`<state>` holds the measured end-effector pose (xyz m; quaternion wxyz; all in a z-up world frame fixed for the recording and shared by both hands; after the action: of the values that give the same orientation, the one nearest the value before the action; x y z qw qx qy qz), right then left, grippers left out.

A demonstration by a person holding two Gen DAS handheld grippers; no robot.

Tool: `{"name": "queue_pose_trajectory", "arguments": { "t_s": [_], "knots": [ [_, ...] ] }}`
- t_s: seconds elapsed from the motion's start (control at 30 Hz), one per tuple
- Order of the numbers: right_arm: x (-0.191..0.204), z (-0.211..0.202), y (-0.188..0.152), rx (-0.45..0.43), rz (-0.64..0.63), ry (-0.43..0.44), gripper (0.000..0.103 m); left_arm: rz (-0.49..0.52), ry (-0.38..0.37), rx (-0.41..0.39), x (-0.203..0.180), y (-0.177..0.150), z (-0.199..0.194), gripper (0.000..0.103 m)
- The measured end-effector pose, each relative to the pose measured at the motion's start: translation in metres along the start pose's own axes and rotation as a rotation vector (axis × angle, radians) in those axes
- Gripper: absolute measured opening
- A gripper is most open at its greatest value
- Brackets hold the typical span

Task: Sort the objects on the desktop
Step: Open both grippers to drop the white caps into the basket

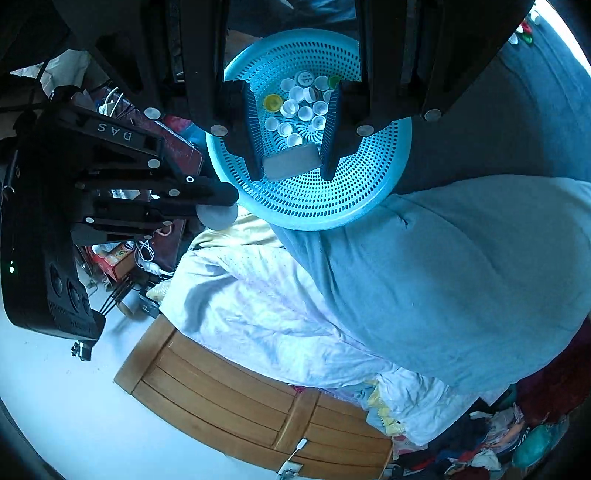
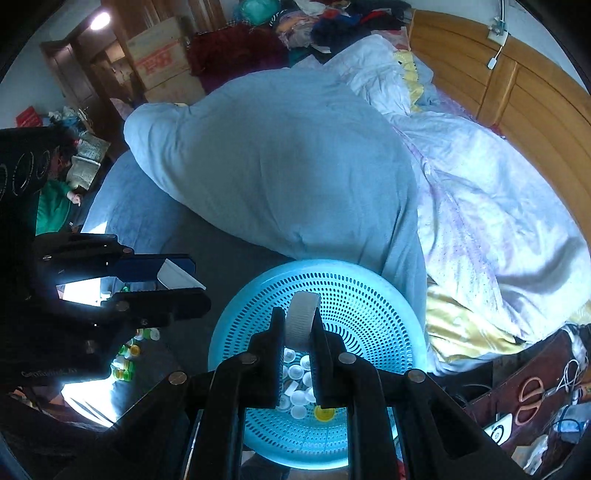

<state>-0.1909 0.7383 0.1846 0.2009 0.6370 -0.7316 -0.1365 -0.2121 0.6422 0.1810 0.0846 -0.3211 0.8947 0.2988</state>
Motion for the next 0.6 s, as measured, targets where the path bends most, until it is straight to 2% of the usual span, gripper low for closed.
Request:
{"name": "queue_pose_trajectory", "arguments": {
  "t_s": [0.27, 0.6],
  "knots": [
    [-0.005, 0.008, -0.006, 0.023, -0.020, 0.044, 0.013, -0.020, 0.038, 0.022, 0.000, -0.005, 0.006, 0.026],
    [0.000, 0.013, -0.015, 0.039, -0.046, 0.050, 0.013, -0.048, 0.058, 0.026, 0.001, -0.016, 0.007, 0.026]
  ]
}}
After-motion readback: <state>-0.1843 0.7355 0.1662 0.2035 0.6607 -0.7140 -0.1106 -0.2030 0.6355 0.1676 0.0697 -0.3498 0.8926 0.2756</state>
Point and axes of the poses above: each gripper's, at about its wrist camera, not at the fingertips, and z roughly the way its jaws point, x to its left, y to its top, the point moved 10 cm from there along z, roughly the way its jaws point, and after that the axes turned 3 degrees about -y, right-handed, at the moved point
